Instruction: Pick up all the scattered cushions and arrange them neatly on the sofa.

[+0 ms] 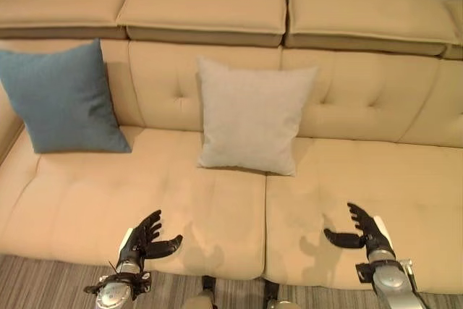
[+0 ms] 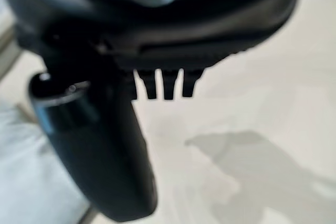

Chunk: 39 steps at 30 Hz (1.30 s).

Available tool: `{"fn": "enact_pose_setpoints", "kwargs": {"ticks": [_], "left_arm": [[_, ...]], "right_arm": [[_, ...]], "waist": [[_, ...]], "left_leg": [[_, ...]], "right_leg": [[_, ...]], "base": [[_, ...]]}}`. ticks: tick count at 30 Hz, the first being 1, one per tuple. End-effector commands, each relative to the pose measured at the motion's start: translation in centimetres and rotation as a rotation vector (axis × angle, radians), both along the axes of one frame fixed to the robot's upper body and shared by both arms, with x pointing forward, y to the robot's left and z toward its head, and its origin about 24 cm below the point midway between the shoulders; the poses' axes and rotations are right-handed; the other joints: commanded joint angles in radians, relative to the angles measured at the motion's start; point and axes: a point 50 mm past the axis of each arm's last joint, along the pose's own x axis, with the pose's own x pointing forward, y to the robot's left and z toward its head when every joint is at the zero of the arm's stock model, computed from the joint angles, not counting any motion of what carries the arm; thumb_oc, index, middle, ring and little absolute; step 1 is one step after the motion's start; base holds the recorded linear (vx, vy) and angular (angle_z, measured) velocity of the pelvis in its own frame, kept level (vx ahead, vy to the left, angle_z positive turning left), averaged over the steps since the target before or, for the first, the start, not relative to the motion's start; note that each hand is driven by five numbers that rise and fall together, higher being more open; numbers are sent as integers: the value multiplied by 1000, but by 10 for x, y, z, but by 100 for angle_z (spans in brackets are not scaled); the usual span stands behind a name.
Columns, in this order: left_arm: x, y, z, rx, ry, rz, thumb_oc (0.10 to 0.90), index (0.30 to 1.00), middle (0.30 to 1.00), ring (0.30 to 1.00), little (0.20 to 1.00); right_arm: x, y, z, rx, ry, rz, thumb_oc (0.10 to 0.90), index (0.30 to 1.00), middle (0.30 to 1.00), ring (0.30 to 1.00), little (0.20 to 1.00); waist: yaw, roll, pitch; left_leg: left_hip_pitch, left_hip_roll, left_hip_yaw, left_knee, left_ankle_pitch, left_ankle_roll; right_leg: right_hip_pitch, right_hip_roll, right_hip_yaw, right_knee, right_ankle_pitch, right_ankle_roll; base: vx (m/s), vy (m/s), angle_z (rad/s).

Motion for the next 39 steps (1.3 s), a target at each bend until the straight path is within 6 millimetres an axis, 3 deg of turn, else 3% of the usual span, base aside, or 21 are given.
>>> {"fn": "enact_pose_setpoints", "kwargs": {"ticks": [1, 6, 10, 12, 14, 15, 16, 17, 20, 22, 24, 25, 26, 30, 32, 33, 34, 36, 39], "left_arm": [[-3, 13, -3, 112, 30, -2, 800, 900, 900, 900, 900], [-19, 11, -22, 120, 139, 27, 800, 900, 900, 900, 900], [-18, 7, -23, 118, 138, 18, 800, 900, 900, 900, 900], [-10, 2, -22, 113, 116, 0, 800, 900, 900, 900, 900], [-2, 0, -20, 119, 98, -18, 800, 900, 900, 900, 900], [3, -2, -18, 119, 83, -29, 800, 900, 900, 900, 900], [6, -6, -18, 106, 76, -34, 800, 900, 900, 900, 900], [6, -6, -18, 106, 76, -34, 800, 900, 900, 900, 900], [6, -17, -22, 71, 81, -51, 800, 900, 900, 900, 900], [11, -20, -21, 66, 72, -62, 800, 900, 900, 900, 900], [19, -27, -18, 77, 55, -106, 800, 900, 900, 900, 900], [19, -27, -18, 78, 54, -106, 800, 900, 900, 900, 900], [26, -27, -16, 107, 40, -132, 800, 900, 900, 900, 900], [31, -23, -14, 152, 42, -153, 800, 900, 900, 900, 900], [35, -22, -13, 159, 39, -154, 800, 900, 900, 900, 900], [34, -19, -13, 170, 48, -154, 800, 900, 900, 900, 900], [34, -19, -13, 170, 48, -154, 800, 900, 900, 900, 900], [28, -17, -17, 173, 72, -149, 800, 900, 900, 900, 900], [20, -11, -22, 176, 111, -128, 800, 900, 900, 900, 900]], "right_arm": [[10, 1, 3, -20, -30, 33, 800, 900, 900, 900, 900], [-7, 9, -18, 29, 69, 16, 800, 900, 900, 900, 900], [-6, 10, -19, 42, 66, 7, 800, 900, 900, 900, 900], [2, 8, -15, 20, 54, 20, 800, 900, 900, 900, 900], [6, 6, -12, 8, 45, 21, 800, 900, 900, 900, 900], [11, 5, -9, -4, 35, 29, 800, 900, 900, 900, 900], [20, 7, -5, -17, 17, 52, 800, 900, 900, 900, 900], [20, 7, -5, -16, 17, 52, 800, 900, 900, 900, 900], [27, 10, -4, -41, 25, 82, 800, 900, 900, 900, 900], [29, 12, -5, -39, 32, 86, 800, 900, 900, 900, 900], [26, 15, -14, -48, 85, 83, 800, 900, 900, 900, 900], [26, 15, -14, -48, 84, 83, 800, 900, 900, 900, 900], [28, 18, -16, -55, 99, 92, 800, 900, 900, 900, 900], [27, 26, -24, -53, 150, 114, 800, 900, 900, 900, 900], [29, 28, -24, -47, 150, 111, 800, 900, 900, 900, 900], [27, 31, -28, -34, 164, 114, 800, 900, 900, 900, 900], [27, 32, -28, -34, 164, 114, 800, 900, 900, 900, 900], [22, 33, -32, -28, 184, 115, 800, 900, 900, 900, 900], [13, 38, -39, -5, 211, 114, 800, 900, 900, 900, 900]], "waist": [[14, -20, -60], [4, -17, -60], [0, -8, -40], [4, -4, 0], [5, -8, 15], [5, -14, 22], [8, -30, 22], [7, -31, 19], [-4, -41, 1], [-14, -38, -4], [-40, -33, -6], [-38, -33, -7], [-39, -45, 11], [-30, -58, 41], [-30, -56, 50], [-17, -50, 53], [-17, -51, 52], [5, -36, 43], [31, -35, 10]], "left_leg": [[68, 5, 25, 7, -124, -14], [82, 18, 25, 7, -116, -21], [72, 24, 20, 7, -99, -25], [32, 22, 12, 17, -68, -31], [5, 17, 11, 51, -76, -32], [-4, 11, 2, 92, -106, -30], [2, -15, -42, 175, -179, -26], [-2, -16, -43, 175, -177, -25], [65, -33, -95, 285, -241, -24], [106, -36, -117, 302, -249, -24], [157, -52, -83, 194, -330, 9], [157, -53, -81, 192, -329, 10], [141, -80, -82, 178, -333, 29], [99, -106, -91, 172, -313, 53], [77, -106, -90, 174, -300, 58], [51, -106, -76, 173, -277, 70], [51, -106, -76, 173, -277, 70], [39, -93, -65, 159, -255, 79], [27, -81, -49, 139, -231, 84]], "right_leg": [[35, 5, -6, 45, -107, 24], [50, 19, 4, 50, -120, 11], [42, 28, 7, 47, -124, 0], [29, 29, 5, 38, -120, -7], [12, 21, -1, 40, -116, -10], [-7, 12, -4, 47, -110, -12], [-31, 1, 3, 53, -95, -14], [-34, 0, 2, 53, -94, -14], [-54, -2, 14, 55, -65, -14], [-75, 1, 19, 66, -48, -10], [-140, -14, 19, 81, 0, 18], [-142, -14, 21, 82, 0, 19], [-179, -29, 32, 74, 48, 46], [-233, -59, 61, 85, 80, 87], [-241, -53, 98, 125, 50, 86], [-216, -44, 123, 204, 1, 69], [-217, -44, 123, 204, 1, 69], [-177, -41, 97, 310, -66, 43], [-104, -31, 87, 397, -125, 35]], "base": [[-5, -33, -2], [-26, -71, -11], [-131, -83, -2], [-289, -54, 11], [-213, -16, 21], [-228, -12, 15], [-231, -11, 12], [-171, 7, 5], [-132, 77, -20], [-143, 136, -31], [-255, 223, 12], [-351, 228, 40], [-296, 167, 26], [-331, 112, -26], [-288, 48, -1], [-205, 41, -1], [-294, 64, -2], [-186, 39, -28], [-137, -32, -26]]}}
